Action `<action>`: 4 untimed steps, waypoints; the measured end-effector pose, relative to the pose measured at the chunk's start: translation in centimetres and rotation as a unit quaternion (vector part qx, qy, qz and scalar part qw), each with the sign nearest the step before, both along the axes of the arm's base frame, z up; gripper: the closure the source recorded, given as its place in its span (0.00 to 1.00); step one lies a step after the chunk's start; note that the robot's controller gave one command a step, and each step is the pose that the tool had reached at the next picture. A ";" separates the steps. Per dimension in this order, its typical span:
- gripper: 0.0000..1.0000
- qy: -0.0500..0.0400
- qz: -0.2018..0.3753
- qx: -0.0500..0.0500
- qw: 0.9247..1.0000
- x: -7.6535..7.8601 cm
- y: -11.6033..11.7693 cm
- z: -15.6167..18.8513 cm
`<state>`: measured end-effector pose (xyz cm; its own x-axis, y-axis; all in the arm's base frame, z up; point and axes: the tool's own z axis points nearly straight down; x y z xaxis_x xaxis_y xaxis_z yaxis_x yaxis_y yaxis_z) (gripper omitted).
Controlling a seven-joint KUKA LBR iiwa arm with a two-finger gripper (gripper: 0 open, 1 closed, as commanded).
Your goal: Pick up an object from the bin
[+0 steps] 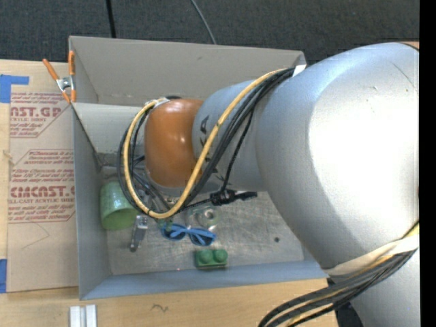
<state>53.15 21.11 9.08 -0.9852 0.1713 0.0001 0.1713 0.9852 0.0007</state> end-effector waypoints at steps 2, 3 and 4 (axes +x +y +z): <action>0.00 0.000 0.000 0.000 1.000 0.0 0.0 0.0; 1.00 0.000 0.000 -0.001 1.000 0.0 -0.1 0.0; 0.00 0.000 0.000 0.000 1.000 0.0 0.0 0.0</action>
Offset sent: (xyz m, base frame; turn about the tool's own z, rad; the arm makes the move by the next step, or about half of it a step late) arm 0.0000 0.0000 0.0000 0.0000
